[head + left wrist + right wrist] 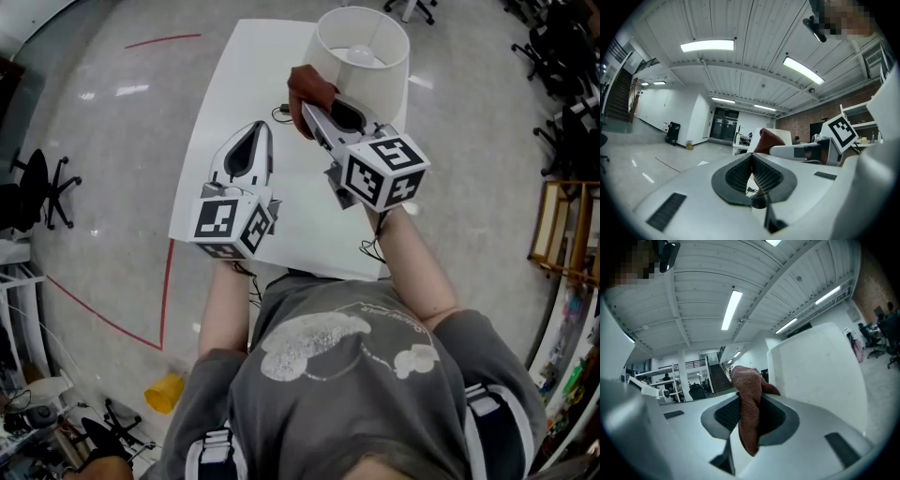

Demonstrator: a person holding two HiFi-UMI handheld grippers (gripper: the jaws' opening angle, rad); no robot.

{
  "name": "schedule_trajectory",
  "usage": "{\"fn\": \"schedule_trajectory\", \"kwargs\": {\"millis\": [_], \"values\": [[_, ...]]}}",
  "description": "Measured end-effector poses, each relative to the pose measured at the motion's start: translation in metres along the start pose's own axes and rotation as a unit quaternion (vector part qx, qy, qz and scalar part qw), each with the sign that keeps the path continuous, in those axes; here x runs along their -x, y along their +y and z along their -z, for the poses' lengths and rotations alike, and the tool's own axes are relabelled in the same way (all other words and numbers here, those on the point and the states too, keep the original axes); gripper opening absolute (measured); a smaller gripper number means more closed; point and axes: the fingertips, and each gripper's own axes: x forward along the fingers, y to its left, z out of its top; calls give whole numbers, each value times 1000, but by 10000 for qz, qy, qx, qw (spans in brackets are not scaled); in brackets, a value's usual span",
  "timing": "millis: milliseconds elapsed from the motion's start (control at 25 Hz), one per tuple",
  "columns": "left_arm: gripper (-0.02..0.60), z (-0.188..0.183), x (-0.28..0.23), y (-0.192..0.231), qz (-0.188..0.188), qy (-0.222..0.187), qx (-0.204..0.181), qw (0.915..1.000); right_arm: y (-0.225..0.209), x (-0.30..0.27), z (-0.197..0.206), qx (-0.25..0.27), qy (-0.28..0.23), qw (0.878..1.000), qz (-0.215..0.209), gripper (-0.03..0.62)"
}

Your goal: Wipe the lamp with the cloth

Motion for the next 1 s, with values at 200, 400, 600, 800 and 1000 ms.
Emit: {"fn": "schedule_trajectory", "kwargs": {"millis": [200,400,600,800,1000], "values": [[8,11,-3,2,57,104,59,9999,-3,3,32,-127,342,9993,116,92],[8,14,-6,7,109,135,79,9998,-5,2,55,-155,590,9978,244,92],[8,19,-9,16,168,195,99,9996,-2,-7,70,-175,759,9965,306,92],[8,5,-14,24,229,74,59,9997,15,-21,46,-103,594,9981,155,92],[8,-27,-26,31,390,-191,-83,9990,19,-32,-23,-129,-181,9993,285,92]]}}
